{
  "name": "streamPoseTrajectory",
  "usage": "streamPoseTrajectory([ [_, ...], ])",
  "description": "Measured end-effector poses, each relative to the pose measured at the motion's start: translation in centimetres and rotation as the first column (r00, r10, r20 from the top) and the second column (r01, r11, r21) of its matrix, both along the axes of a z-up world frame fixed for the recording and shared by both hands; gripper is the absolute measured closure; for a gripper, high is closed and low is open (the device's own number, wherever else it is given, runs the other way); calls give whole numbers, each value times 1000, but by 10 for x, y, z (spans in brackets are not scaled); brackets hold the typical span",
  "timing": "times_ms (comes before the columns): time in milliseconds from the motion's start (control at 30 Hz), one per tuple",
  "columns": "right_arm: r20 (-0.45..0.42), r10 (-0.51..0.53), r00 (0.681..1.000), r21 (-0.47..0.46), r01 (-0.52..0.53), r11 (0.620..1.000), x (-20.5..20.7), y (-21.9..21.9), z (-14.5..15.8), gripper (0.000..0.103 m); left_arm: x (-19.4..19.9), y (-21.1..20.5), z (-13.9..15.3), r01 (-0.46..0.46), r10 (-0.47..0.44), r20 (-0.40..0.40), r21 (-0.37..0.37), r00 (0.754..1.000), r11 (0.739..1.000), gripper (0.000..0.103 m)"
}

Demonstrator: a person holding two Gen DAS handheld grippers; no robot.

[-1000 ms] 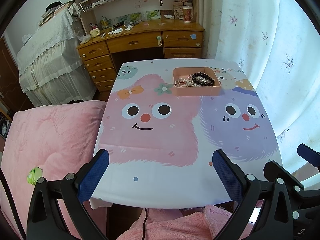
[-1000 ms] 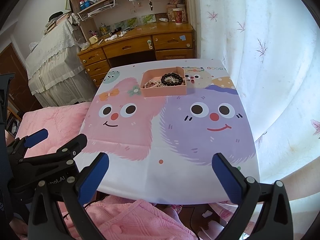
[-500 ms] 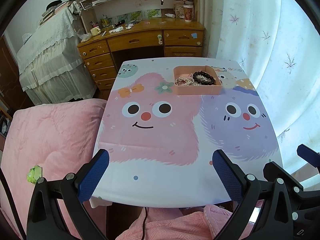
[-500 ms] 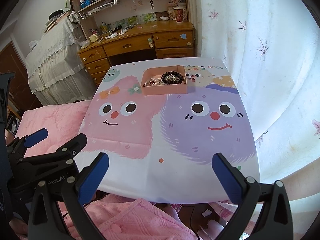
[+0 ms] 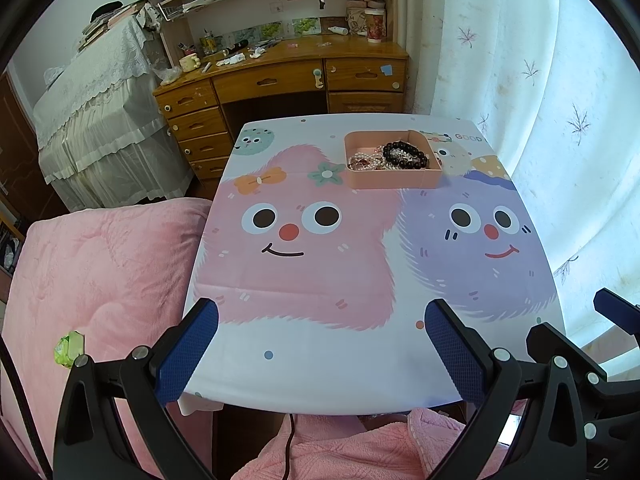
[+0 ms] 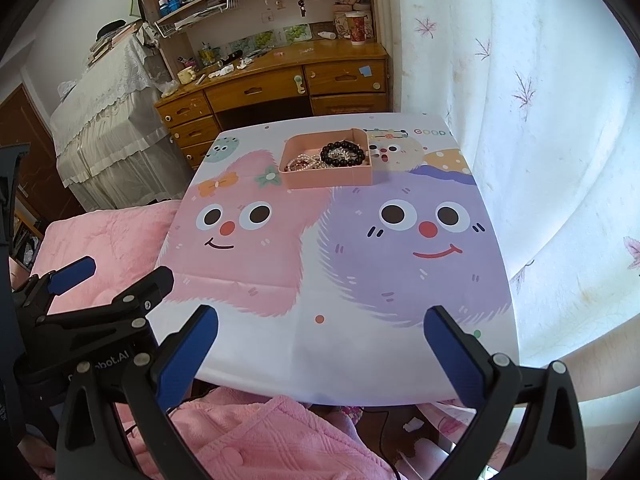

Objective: Organize jewelry

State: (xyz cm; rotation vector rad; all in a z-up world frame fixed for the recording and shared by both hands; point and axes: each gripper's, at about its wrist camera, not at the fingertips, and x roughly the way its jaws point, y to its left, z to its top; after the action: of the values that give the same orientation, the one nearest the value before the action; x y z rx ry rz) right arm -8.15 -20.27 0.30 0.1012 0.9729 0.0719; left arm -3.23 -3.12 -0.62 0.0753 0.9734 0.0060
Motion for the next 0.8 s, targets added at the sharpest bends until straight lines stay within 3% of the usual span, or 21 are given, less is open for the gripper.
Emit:
streamPoseTrajectory([
  [800, -9, 1, 1000, 5, -1, 1000, -2, -4, -3, 0, -1, -9, -5, 12, -11, -9, 11, 1000, 1000, 1],
])
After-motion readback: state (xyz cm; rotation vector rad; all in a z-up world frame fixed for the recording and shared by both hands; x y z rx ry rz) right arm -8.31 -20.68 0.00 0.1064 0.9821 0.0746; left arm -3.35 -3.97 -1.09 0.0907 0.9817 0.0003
